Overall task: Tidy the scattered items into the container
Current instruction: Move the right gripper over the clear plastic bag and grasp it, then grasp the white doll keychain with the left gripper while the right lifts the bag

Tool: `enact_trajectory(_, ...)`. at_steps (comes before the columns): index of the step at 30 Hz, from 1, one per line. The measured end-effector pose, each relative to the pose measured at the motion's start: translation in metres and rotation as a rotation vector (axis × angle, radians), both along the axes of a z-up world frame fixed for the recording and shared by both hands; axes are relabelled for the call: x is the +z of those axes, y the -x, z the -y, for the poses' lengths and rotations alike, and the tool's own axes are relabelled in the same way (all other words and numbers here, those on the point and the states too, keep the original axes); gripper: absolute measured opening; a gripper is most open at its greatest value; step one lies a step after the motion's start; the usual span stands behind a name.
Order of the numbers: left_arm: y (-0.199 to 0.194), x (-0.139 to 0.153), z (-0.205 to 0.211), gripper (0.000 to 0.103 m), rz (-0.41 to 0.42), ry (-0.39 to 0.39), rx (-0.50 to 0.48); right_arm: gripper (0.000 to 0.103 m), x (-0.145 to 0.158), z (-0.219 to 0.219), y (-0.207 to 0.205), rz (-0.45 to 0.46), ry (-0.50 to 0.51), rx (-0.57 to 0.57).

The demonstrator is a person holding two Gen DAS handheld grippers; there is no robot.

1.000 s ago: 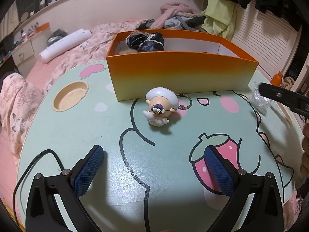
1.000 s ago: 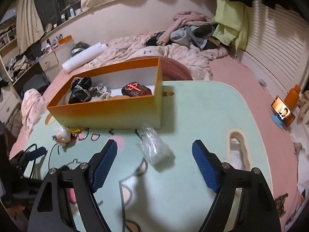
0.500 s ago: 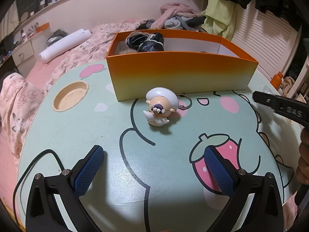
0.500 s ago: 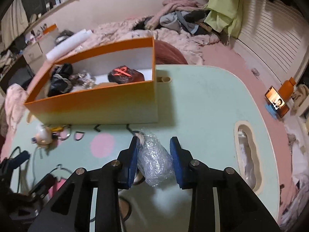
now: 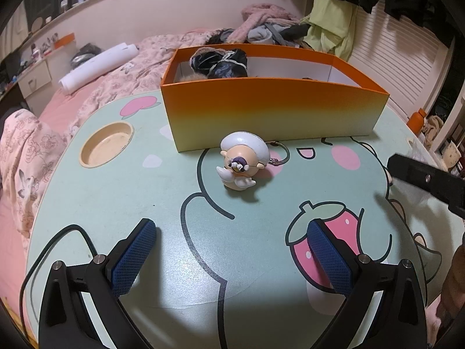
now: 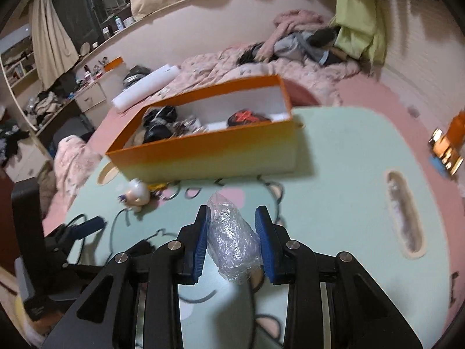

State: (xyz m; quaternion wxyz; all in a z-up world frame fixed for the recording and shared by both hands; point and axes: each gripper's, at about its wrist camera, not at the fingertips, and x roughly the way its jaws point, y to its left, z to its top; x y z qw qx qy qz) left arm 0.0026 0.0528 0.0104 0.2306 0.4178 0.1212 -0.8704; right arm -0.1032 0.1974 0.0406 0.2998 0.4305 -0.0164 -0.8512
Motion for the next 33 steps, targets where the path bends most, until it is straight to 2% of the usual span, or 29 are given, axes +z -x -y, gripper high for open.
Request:
enact_trajectory(3,-0.004,0.005,0.008,0.103,-0.031,-0.047,0.02,0.033,-0.004,-0.005,0.001,0.038,0.054,-0.004)
enact_trajectory(6,-0.006,0.013,0.024,0.102,-0.087,-0.121,0.07,0.033,-0.001,-0.008,-0.001,0.015,0.055,-0.002)
enact_trajectory(9,0.003,0.024,0.032,0.1,-0.104,-0.119,0.074,0.033,0.002,-0.01,-0.003,-0.009,0.057,-0.003)
enact_trajectory(12,0.021,0.027,0.029,0.094,-0.084,-0.095,0.039,0.033,0.004,-0.01,-0.004,-0.016,0.06,-0.002)
enact_trajectory(15,0.038,0.021,0.029,0.081,-0.029,-0.079,0.017,0.033,0.003,-0.01,-0.003,-0.01,0.06,0.0)
enact_trajectory(18,0.047,0.01,0.028,0.077,0.02,-0.07,-0.004,0.033,0.002,-0.008,-0.003,-0.004,0.056,0.0)
enact_trajectory(20,0.046,0.008,0.026,0.066,0.019,-0.038,-0.013,0.033,0.002,-0.009,-0.004,-0.006,0.057,-0.001)
enact_trajectory(21,0.045,0.008,0.024,0.049,0.016,-0.017,-0.024,0.033,0.002,-0.009,-0.004,-0.011,0.055,-0.003)
enact_trajectory(22,0.044,0.008,0.022,0.037,0.013,-0.006,-0.035,0.033,0.002,-0.009,-0.004,-0.017,0.053,-0.005)
enact_trajectory(28,0.031,0.012,0.016,0.032,-0.017,0.005,-0.071,0.033,0.001,-0.008,-0.005,-0.026,0.046,-0.013)
enact_trajectory(33,0.014,0.033,0.014,0.032,-0.111,0.007,-0.072,0.033,0.003,-0.007,-0.003,-0.026,0.041,-0.017)
